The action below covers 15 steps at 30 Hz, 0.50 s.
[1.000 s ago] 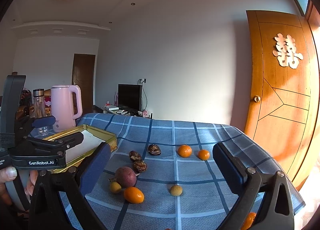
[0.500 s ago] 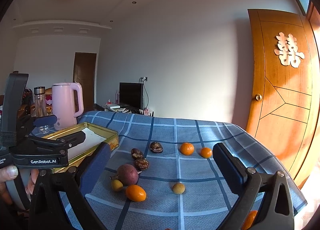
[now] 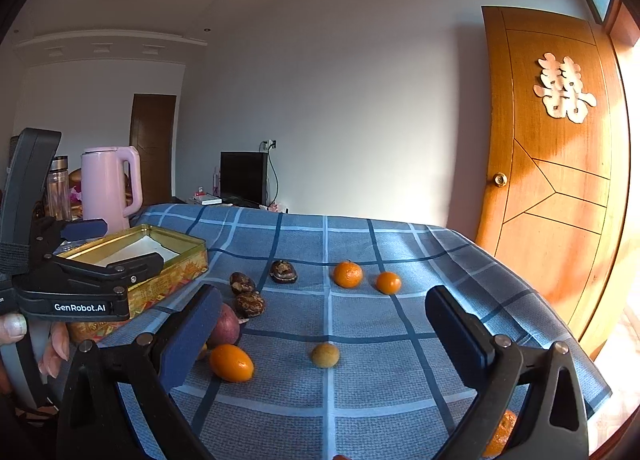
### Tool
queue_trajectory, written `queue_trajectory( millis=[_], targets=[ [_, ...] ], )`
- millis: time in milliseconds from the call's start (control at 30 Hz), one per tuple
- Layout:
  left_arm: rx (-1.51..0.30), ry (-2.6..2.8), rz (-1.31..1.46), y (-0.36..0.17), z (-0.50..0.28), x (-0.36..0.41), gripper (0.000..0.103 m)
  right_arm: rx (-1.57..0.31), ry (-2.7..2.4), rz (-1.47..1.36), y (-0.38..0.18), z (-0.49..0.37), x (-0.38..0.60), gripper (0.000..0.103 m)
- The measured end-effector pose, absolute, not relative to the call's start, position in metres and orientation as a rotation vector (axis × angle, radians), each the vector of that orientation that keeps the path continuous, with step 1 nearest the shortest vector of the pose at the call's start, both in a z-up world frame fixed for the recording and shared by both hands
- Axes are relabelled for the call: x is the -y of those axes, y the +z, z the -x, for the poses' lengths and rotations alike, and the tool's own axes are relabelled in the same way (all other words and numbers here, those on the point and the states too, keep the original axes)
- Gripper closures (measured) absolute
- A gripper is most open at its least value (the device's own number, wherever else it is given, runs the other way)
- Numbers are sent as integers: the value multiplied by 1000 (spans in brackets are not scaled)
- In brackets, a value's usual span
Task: Organize fruits
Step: 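Grasp a large mandarin orange with the right tool while the left tool grasps a small yellow fruit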
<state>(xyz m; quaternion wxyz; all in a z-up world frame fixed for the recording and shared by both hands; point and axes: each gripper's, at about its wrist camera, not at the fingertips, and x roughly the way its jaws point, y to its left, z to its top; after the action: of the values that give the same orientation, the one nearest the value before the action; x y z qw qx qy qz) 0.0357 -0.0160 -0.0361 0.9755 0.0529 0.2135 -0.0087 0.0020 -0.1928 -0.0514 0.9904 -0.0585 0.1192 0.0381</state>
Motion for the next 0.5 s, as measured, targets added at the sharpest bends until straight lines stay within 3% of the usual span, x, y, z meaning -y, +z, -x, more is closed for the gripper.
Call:
queue_trajectory(
  millis=[500],
  targets=[
    [-497,-166,-178,-54,-75,88,0,-334,-90,39,-82,-8,262,1]
  ],
)
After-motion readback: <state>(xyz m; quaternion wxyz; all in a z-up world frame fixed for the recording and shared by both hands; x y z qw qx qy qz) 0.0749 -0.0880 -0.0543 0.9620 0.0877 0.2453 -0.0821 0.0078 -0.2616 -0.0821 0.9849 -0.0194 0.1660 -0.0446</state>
